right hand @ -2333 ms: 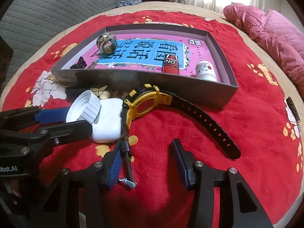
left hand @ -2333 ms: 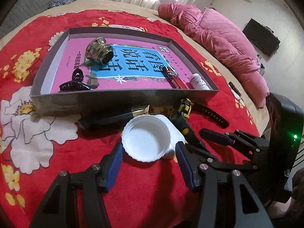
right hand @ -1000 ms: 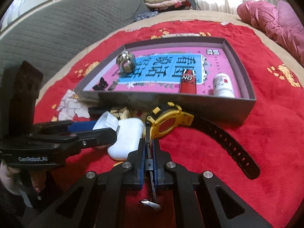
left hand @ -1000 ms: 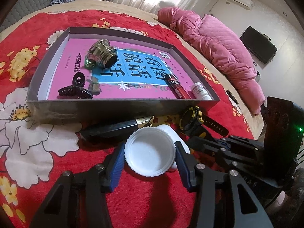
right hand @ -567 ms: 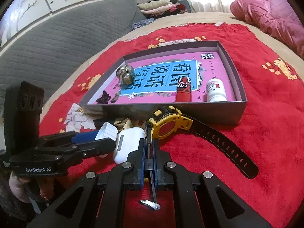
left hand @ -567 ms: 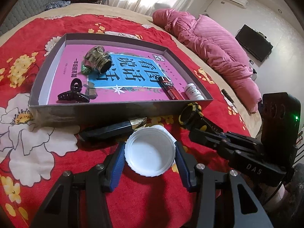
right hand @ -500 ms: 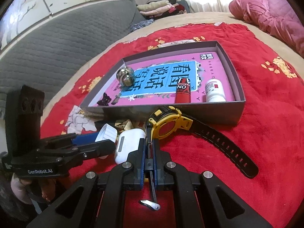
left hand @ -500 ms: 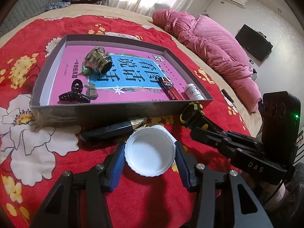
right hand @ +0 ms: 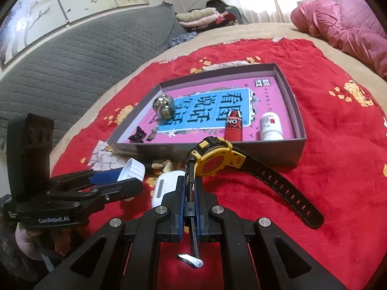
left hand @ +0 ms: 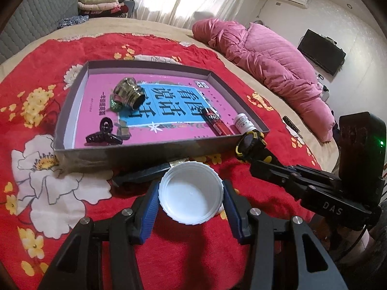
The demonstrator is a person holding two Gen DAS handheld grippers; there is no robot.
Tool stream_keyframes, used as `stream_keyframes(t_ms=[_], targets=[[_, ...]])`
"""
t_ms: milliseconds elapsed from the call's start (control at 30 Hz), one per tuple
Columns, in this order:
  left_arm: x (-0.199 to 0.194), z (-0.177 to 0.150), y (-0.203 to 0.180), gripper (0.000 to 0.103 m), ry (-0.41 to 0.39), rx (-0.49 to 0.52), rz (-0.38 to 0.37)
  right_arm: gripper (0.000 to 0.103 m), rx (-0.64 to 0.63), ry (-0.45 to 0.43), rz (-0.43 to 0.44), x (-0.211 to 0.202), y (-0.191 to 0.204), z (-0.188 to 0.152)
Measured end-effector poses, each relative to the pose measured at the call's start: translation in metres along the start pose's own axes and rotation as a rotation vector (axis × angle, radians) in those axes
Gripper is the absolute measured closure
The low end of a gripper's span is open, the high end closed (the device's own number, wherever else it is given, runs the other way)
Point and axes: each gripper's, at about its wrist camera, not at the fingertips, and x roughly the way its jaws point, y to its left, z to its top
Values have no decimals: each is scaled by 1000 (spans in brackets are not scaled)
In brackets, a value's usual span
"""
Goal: Organize rigid objects
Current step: 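Lift the white cap and yellow watch and carry both over the grey box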
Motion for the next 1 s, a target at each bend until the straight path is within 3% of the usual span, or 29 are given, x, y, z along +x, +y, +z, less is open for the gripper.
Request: stream_keyframes(t_ms=[467,1000], targets=[[-14,5,0,53,-62,11,41,96,-94,-75,-31,-19,24,7],[-21,10,3,53,-98,12,87,96,-132,-92,-95,-28,33,13]])
